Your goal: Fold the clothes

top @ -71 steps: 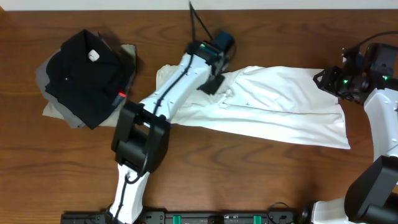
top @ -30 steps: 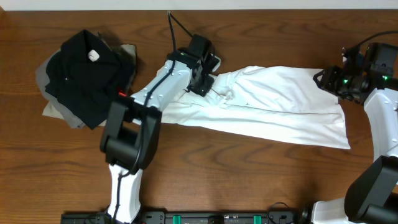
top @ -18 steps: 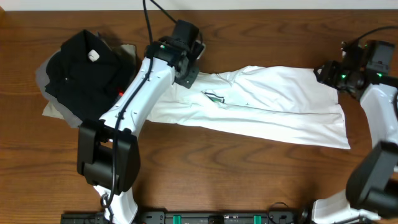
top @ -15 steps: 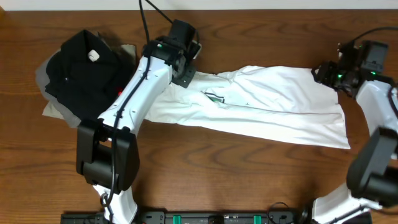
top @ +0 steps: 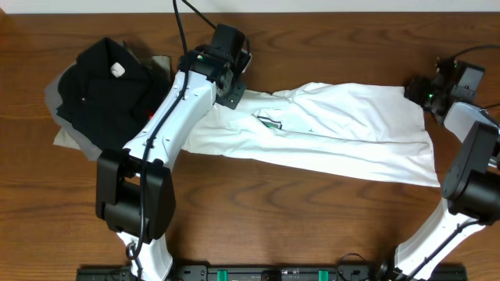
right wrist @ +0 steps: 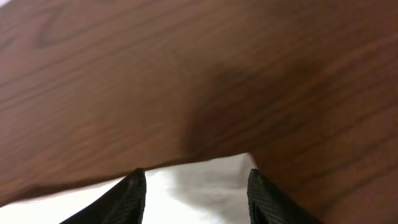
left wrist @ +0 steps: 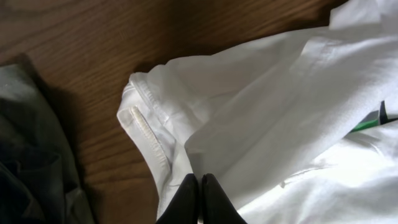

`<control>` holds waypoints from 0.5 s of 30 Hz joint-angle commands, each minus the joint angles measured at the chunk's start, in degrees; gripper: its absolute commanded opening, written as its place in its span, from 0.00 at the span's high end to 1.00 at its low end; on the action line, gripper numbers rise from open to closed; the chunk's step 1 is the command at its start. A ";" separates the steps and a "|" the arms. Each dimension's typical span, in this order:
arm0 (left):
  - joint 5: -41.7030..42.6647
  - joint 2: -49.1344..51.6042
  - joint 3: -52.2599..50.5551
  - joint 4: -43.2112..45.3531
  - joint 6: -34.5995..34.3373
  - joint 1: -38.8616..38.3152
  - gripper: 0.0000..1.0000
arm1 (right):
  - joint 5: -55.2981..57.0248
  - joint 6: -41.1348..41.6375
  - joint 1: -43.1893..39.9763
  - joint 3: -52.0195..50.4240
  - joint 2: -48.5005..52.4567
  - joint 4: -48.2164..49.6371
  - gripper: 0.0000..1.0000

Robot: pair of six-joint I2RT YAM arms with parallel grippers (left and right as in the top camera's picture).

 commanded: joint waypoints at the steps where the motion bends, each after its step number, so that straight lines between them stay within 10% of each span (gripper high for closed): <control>1: -0.57 0.09 0.42 0.20 -0.74 0.09 0.94 | 0.68 2.12 -0.15 0.57 2.29 1.38 0.49; 15: -0.57 0.09 0.42 0.22 -0.74 0.07 0.94 | 2.95 2.97 0.00 0.55 3.19 1.79 0.60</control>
